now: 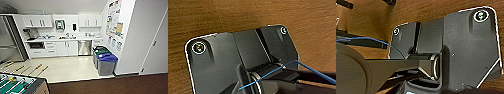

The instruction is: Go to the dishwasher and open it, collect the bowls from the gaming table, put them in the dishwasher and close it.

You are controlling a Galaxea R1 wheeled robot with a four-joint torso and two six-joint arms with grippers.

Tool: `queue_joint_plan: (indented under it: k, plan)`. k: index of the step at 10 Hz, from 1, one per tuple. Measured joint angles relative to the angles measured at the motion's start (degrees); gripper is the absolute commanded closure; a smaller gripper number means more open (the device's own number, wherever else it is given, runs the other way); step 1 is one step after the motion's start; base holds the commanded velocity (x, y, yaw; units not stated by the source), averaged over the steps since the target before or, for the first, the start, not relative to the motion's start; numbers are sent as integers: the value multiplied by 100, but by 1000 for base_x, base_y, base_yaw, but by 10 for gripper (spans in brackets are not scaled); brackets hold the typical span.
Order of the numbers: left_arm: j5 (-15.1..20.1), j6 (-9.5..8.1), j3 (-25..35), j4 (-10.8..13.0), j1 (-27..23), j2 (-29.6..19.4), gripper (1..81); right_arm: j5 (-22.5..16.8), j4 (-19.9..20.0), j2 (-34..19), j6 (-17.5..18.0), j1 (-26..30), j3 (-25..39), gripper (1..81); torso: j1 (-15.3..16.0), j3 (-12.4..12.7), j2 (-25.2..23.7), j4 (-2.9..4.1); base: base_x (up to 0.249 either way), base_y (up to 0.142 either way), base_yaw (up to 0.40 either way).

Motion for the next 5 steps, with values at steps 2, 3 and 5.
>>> queue_joint_plan:
  k: [2,3,5]
  plan:
    - [10,0,2,0,7,12,10,0,0,-11,16,-15,0,10,-2,0,0,0,275,0,0]
    - [-4,0,0,0,0,1,10,2,0,-2,16,-12,4,10,-2,0,0,0,275,0,0]
    - [-4,0,2,0,0,17,10,2,0,-2,18,-12,4,10,0,0,0,0,275,0,0]
